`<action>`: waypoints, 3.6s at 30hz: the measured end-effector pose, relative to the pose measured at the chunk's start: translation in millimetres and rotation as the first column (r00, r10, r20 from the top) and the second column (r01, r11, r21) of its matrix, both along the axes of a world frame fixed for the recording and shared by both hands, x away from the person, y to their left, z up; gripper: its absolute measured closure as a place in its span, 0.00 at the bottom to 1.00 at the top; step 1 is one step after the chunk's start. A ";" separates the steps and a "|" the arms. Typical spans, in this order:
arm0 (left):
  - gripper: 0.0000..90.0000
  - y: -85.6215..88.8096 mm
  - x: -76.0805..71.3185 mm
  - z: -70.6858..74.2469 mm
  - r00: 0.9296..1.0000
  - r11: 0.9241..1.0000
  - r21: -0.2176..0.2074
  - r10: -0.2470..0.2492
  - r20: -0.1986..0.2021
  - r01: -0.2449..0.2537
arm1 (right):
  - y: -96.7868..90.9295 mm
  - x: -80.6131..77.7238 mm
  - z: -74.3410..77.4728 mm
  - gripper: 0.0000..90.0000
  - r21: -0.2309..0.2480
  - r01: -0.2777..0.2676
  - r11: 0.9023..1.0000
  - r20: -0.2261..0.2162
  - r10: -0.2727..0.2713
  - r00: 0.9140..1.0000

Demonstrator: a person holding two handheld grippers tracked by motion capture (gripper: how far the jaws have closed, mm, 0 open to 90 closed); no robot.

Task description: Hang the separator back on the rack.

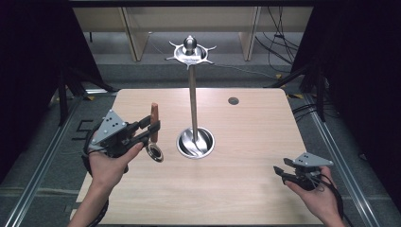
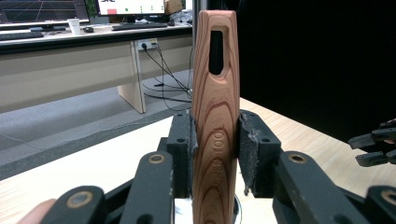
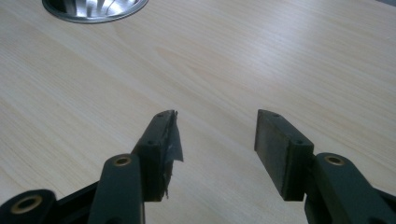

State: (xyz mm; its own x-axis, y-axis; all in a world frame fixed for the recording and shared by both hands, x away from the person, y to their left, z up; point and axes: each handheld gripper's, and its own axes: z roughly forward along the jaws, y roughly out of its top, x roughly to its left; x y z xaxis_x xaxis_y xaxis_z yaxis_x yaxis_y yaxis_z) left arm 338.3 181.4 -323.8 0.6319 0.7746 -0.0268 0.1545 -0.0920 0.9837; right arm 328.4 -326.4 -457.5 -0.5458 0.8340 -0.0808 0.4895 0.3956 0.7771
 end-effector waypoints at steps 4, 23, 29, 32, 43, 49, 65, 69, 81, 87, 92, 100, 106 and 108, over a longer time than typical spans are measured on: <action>0.75 -0.5 3.4 3.8 1.000 1.000 -0.006 0.004 0.000 -0.004 | 0.4 -0.2 0.1 0.55 0.005 -0.001 1.000 0.000 0.001 1.000; 0.75 5.6 14.9 17.3 1.000 1.000 0.004 -0.005 0.031 0.004 | 0.0 -0.3 0.6 0.55 0.005 -0.001 1.000 0.009 0.001 1.000; 0.75 6.0 17.6 19.7 0.999 1.000 -0.001 0.002 0.036 -0.002 | 1.8 -1.6 0.5 0.55 0.018 0.010 1.000 -0.003 -0.010 1.000; 0.75 6.1 18.3 20.4 0.999 1.000 -0.001 0.002 0.037 -0.002 | 1.7 -2.1 0.6 0.55 0.018 0.015 1.000 -0.009 -0.015 1.000; 0.75 7.1 26.2 21.3 0.999 1.000 -0.015 -0.019 0.041 0.019 | 1.6 -1.6 0.8 0.55 0.013 0.008 1.000 0.000 -0.008 1.000; 0.75 12.3 32.6 21.1 0.996 0.998 -0.019 -0.055 0.071 0.056 | 1.5 -1.1 0.7 0.55 0.014 0.005 1.000 0.000 -0.005 1.000; 0.75 18.2 47.4 26.8 0.992 0.993 -0.046 -0.103 0.080 0.107 | 0.3 -0.5 1.8 0.55 0.006 0.001 1.000 0.018 -0.001 1.000; 0.75 16.5 49.4 26.5 0.991 0.992 -0.048 -0.113 0.078 0.117 | 1.4 -1.9 1.6 0.55 0.017 0.011 1.000 0.006 -0.011 1.000; 0.75 13.7 58.1 28.9 0.987 0.989 -0.046 -0.140 0.077 0.144 | 0.3 -0.5 1.6 0.54 -0.001 -0.002 1.000 0.018 0.002 1.000; 0.75 11.9 62.7 32.2 0.986 0.987 -0.053 -0.148 0.071 0.152 | 1.4 -1.9 1.7 0.54 0.017 0.012 1.000 0.006 -0.012 1.000; 0.75 12.4 66.9 38.3 0.985 0.985 -0.057 -0.156 0.074 0.161 | 0.8 -0.9 1.7 0.54 0.006 -0.002 1.000 0.017 0.002 1.000; 0.75 10.9 69.1 45.7 0.984 0.985 -0.051 -0.162 0.078 0.166 | 1.1 -1.6 2.0 0.54 0.009 0.006 1.000 0.013 -0.007 1.000; 0.75 10.1 72.2 49.0 0.984 0.985 -0.055 -0.161 0.072 0.165 | 1.7 -2.5 2.1 0.54 0.017 0.012 1.000 -0.004 -0.012 1.000; 0.75 9.8 73.8 50.2 0.985 0.985 -0.054 -0.161 0.070 0.164 | 1.3 -1.9 1.9 0.54 0.011 0.008 1.000 0.006 -0.008 1.000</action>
